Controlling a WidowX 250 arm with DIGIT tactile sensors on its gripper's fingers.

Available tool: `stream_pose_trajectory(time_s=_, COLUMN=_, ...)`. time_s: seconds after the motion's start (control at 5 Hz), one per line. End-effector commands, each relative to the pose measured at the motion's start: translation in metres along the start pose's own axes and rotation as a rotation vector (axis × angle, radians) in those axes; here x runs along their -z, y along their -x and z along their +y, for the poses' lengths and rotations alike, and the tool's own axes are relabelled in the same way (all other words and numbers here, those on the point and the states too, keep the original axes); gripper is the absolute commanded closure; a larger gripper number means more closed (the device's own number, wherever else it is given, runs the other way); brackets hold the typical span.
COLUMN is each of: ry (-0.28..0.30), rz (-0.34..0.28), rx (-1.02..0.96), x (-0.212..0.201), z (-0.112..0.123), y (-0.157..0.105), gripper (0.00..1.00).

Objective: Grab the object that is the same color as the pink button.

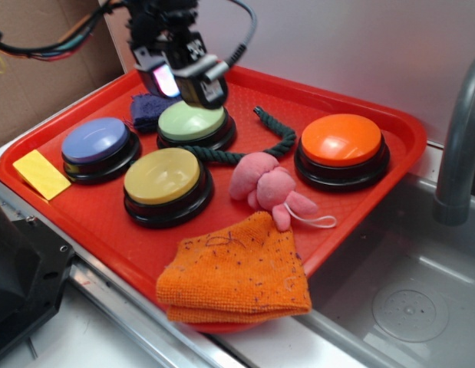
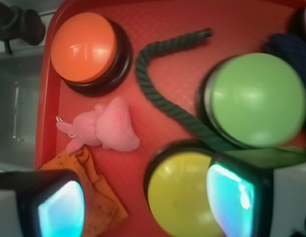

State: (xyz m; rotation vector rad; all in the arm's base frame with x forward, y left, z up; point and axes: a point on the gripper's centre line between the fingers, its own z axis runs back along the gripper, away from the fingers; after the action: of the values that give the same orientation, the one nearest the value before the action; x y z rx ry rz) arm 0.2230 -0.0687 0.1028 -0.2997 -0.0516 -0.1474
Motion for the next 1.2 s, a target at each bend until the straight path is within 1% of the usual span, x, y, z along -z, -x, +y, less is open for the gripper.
stream_pose_trajectory(time_s=0.0, ry=0.014, rz=0.033, rx=0.066, x=0.035, z=-0.017, y=-0.016, gripper=0.00)
stream_pose_trajectory(time_s=0.2, ry=0.013, rz=0.055, rx=0.074, x=0.046, z=-0.015, y=-0.020, gripper=0.00)
stream_pose_trajectory(time_s=0.4, ry=-0.009, rz=0.082, rx=0.036, x=0.061, z=-0.012, y=-0.024, gripper=0.00)
stream_pose_trajectory(time_s=0.6, ry=-0.012, rz=0.106, rx=0.056, x=0.070, z=-0.014, y=-0.027, gripper=0.00)
stream_pose_trajectory(time_s=0.8, ry=0.000, rz=0.114, rx=0.074, x=0.074, z=-0.014, y=-0.026, gripper=1.00)
stream_pose_trajectory(time_s=1.0, ry=0.013, rz=0.112, rx=0.079, x=0.072, z=-0.014, y=-0.026, gripper=1.00)
